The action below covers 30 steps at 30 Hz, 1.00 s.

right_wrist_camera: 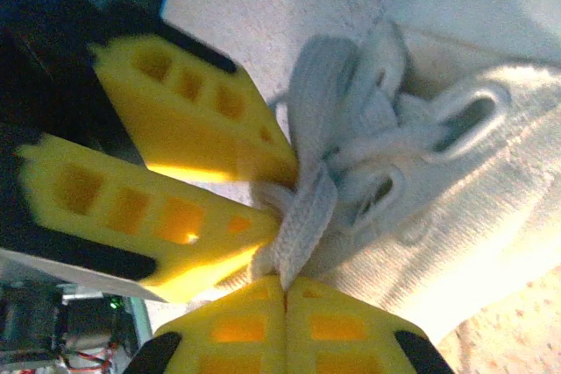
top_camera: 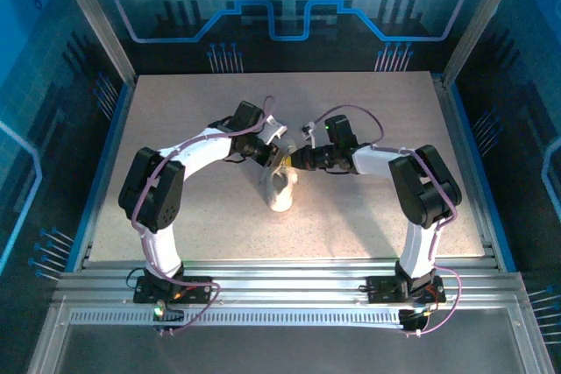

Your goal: Tie the shoes

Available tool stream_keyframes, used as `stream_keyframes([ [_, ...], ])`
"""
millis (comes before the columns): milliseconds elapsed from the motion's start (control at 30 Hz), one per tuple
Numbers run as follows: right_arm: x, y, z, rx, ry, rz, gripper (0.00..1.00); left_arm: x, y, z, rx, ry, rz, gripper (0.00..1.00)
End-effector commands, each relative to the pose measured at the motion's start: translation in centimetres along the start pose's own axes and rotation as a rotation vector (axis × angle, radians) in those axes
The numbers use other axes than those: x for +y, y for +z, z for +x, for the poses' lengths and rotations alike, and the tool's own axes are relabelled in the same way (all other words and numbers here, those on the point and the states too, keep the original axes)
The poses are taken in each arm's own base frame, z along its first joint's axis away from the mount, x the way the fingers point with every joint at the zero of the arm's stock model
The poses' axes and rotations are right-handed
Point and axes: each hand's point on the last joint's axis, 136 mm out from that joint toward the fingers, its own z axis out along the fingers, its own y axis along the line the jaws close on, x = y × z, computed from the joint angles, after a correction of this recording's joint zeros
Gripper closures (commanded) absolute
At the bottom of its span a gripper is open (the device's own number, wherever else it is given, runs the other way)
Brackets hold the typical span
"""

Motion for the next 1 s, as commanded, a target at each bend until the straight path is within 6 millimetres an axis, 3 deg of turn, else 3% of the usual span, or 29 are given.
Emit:
stream_keyframes([
  [0, 0.9, -0.6, 0.5, 0.054, -0.104, 0.087, 1.0, -1.0, -2.8, -0.9, -0.059, -0.044, 0.019, 0.69],
  [200, 1.4, -0.6, 0.7, 0.074, -0.207, 0.157, 1.0, -0.6, -6.6, -2.2, -0.174, -0.189, -0.013, 0.62],
  [333, 1.7, -0.5, 0.5, 0.076, -0.255, 0.183, 1.0, -0.4, -7.5, -2.2, -0.171, -0.291, -0.014, 0.6],
  [467, 2.0, -0.7, 0.2, 0.068, -0.302, 0.216, 1.0, -0.6, -7.1, -2.5, -0.189, -0.408, 0.019, 0.6],
  [600, 1.9, -1.0, 0.0, 0.056, -0.316, 0.236, 1.0, -1.4, -6.2, -3.0, -0.203, -0.517, 0.075, 0.66],
  [767, 1.9, -1.2, -0.2, 0.034, -0.32, 0.25, 1.0, -2.7, -4.7, -2.6, -0.202, -0.524, 0.104, 0.76],
  [967, 1.9, -1.1, -0.3, 0.035, -0.321, 0.243, 1.0, -2.9, -2.1, -1.6, -0.158, -0.525, 0.127, 0.79],
])
